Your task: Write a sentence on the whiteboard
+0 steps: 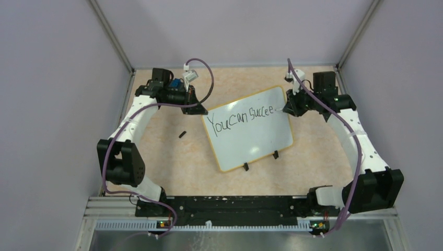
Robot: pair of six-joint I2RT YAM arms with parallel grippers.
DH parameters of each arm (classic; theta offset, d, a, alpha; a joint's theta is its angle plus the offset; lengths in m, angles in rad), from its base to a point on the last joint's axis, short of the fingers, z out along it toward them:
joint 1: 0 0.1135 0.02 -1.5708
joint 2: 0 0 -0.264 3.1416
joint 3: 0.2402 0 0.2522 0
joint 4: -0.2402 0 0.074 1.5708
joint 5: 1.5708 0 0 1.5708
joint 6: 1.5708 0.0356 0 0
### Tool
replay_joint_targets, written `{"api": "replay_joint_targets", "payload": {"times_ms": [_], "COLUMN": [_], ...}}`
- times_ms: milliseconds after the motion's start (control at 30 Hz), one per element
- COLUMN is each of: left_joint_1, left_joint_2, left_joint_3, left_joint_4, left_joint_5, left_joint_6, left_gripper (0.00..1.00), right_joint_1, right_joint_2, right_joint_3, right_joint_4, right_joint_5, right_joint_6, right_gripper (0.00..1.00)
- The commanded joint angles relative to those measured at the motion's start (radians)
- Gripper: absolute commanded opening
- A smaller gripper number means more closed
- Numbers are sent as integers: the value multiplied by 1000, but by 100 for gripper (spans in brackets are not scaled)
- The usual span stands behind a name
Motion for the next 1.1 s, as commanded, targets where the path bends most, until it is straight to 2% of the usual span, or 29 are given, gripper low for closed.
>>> {"api": "replay_joint_targets", "payload": {"times_ms": [0,567,1067], "left_joint_1": [-26,-26,-26], "left_joint_2": [-20,-21,-16], "left_joint_3": [-25,-27,-24], "left_joint_4": [-7,-5,-5], "left_joint_5": [-7,-9,-6], "left_joint_6": [35,34,34], "left_gripper": [0,0,0], "right_joint_1": [-15,-14,4], "right_joint_2": [-21,18,-12], "right_joint_3": [53,70,-17], "right_joint_4": [40,76,53], "right_joint_5": [22,-20,-5], "right_joint_6": [3,39,10], "right_gripper": [0,0,0]}}
